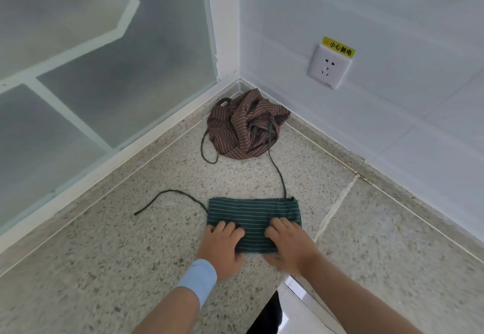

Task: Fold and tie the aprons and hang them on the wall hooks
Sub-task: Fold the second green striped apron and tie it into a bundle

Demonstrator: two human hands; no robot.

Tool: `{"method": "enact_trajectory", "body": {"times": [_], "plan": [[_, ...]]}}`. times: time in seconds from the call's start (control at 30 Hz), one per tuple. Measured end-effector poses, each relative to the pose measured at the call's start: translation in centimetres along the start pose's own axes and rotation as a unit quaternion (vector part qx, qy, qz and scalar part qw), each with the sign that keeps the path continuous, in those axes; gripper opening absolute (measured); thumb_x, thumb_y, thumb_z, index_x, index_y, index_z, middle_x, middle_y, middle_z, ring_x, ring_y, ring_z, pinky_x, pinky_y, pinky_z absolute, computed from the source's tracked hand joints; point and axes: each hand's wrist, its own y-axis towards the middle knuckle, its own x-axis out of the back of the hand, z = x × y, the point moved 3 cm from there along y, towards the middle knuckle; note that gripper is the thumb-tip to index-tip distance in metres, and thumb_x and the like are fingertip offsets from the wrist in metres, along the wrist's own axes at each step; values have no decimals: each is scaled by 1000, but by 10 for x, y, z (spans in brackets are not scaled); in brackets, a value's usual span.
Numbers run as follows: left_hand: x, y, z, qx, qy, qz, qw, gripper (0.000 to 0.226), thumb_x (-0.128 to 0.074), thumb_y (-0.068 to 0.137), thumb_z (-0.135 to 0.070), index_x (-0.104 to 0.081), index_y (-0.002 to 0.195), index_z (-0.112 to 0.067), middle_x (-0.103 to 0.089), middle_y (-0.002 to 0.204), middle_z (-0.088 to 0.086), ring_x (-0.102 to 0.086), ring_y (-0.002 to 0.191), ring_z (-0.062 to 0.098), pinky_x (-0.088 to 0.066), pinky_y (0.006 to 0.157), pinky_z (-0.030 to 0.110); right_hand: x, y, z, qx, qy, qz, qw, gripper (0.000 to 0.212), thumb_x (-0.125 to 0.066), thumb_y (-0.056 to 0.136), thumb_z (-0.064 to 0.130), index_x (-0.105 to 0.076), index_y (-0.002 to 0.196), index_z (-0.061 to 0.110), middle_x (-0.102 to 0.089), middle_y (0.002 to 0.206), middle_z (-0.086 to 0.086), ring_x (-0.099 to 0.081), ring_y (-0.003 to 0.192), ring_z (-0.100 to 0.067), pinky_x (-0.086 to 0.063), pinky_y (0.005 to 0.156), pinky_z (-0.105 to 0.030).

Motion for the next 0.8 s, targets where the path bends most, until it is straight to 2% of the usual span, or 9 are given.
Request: {"method": "enact_trajectory", "body": {"times": [0.07, 0.17, 0.23, 0.3, 0.37, 0.5, 0.63, 0.7, 0.8], "plan": [[-4, -4, 10, 10, -17, -13, 1000, 49, -51, 72, -60, -55, 111, -31, -52, 106, -10, -49, 97, 15, -43, 83, 36, -1, -5, -2, 6, -28, 3, 1000, 40, -60, 75, 55, -61, 102, 25, -59, 107, 5, -57, 93, -14, -54, 79, -30], [-2, -2, 23, 10, -57, 2, 998, 58, -46, 74, -65, -55, 117, -28, -50, 115, -10, -44, 106, 14, -42, 93, 34, -3, -6, -6, 0, -50, -31, 998, 28, -69, 76, 39, -68, 97, 20, -65, 105, 1, -66, 90, -17, -59, 71, -31], [2, 1, 28, 8, -79, 10, 997, 53, -46, 82, -61, -57, 120, -25, -49, 117, -9, -41, 109, 13, -41, 96, 31, -3, -5, -9, -21, -55, -39, 998, 22, -56, 84, 38, -67, 92, 20, -62, 100, 1, -64, 84, -17, -57, 60, -29], [5, 5, 34, 22, -123, 2, 992, 38, -52, 94, -47, -62, 119, -21, -51, 117, -7, -39, 109, 11, -39, 96, 26, 0, -3, -12, -62, -47, -28, 997, 29, -42, 91, 39, -64, 88, 21, -56, 93, 2, -59, 77, -16, -52, 50, -27], [8, 10, 41, 37, -147, 0, 988, 34, -50, 99, -40, -67, 118, -17, -53, 115, -5, -40, 107, 10, -35, 89, 20, 6, 1, -13, -98, -43, -12, 994, 36, -34, 98, 39, -64, 93, 21, -58, 92, 3, -60, 78, -19, -51, 55, -31], [16, 21, 51, 81, -157, 18, 984, 35, -51, 99, -42, -70, 109, -15, -64, 101, -1, -53, 89, 12, -35, 71, 23, 19, 11, -21, -167, 4, 43, 985, 33, -34, 105, 44, -59, 105, 22, -63, 101, 3, -62, 90, -19, -48, 70, -32], [23, 34, 53, 120, -168, 22, 978, 21, -59, 95, -40, -50, 99, -21, -54, 79, -6, -51, 70, 13, -36, 58, 27, 26, 23, -26, -193, 13, 84, 977, 30, -38, 104, 47, -50, 100, 20, -62, 96, 1, -63, 85, -20, -45, 66, -31], [25, 37, 48, 121, -142, 4, 982, 21, -62, 94, -32, -44, 95, -21, -51, 90, -5, -50, 74, 13, -35, 59, 27, 31, 26, -25, -203, 4, 86, 975, 27, -41, 103, 47, -41, 101, 20, -60, 98, 0, -62, 81, -21, -41, 62, -31], [28, 37, 27, 57, -35, -76, 995, 26, -69, 76, -8, -56, 94, -20, -54, 97, -1, -51, 80, 19, -41, 63, 31, 39, 33, -16, -169, -85, 60, 980, 30, -62, 94, 36, -44, 109, 18, -53, 103, -3, -56, 84, -22, -44, 67, -32]]}}
